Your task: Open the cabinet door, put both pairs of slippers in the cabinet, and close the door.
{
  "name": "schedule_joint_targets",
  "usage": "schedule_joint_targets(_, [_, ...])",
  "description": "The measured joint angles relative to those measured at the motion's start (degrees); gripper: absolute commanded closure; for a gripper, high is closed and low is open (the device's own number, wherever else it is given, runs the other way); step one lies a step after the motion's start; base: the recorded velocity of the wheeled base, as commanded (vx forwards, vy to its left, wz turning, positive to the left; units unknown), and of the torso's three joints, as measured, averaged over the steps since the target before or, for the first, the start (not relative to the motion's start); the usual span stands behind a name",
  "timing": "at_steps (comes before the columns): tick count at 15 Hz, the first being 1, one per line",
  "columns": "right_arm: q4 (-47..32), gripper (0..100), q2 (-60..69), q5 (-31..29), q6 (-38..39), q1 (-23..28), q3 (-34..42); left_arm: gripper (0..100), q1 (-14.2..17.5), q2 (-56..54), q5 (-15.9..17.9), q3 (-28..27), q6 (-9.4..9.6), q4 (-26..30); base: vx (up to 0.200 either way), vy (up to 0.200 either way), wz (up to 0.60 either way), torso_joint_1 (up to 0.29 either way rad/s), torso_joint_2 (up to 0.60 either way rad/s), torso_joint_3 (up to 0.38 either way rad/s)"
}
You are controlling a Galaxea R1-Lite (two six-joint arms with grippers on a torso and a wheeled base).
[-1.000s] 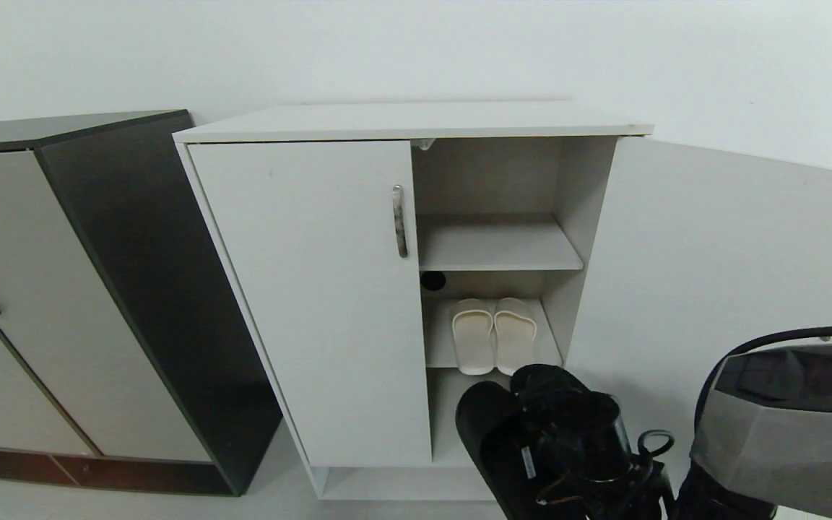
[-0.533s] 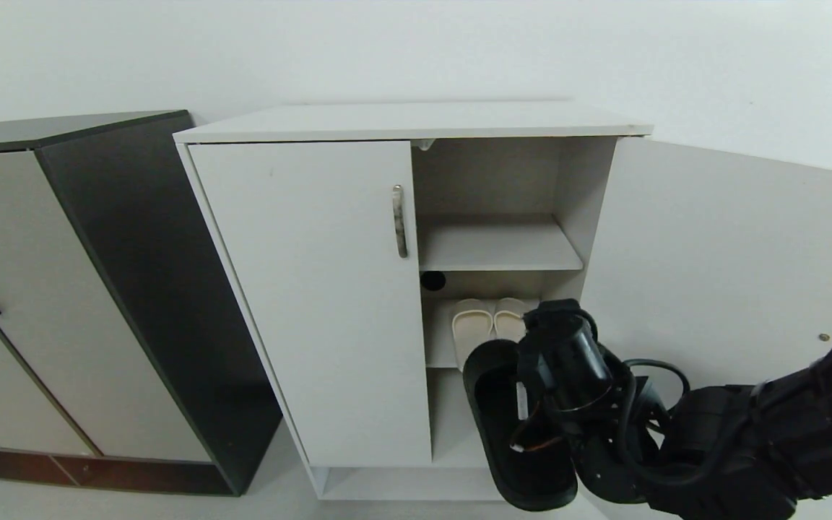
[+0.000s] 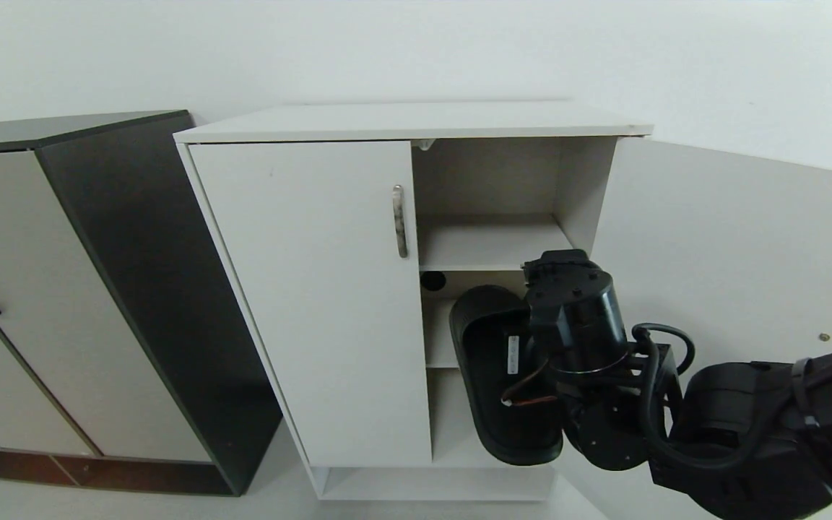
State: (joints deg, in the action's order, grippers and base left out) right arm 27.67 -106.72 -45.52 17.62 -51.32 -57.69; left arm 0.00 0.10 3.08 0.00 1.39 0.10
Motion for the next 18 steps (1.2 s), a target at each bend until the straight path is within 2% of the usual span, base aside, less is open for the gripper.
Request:
schedule_joint_targets(8, [0.16, 100, 2.39, -0.07, -0.82, -1.66, 1.33, 100, 0.00, 0.00, 0.00, 0.00, 0.02, 0.00, 0.000, 0.000, 0.00, 0.000, 0.00, 0.000])
schedule_joint_targets(18, [0.07, 100, 3.22, -0.10, -1.06, -2.23, 1.33, 100, -0.02, 0.00, -0.02, 0.00, 0.00, 0.04, 0.200, 0.000, 0.00, 0.002, 0.00, 0.006])
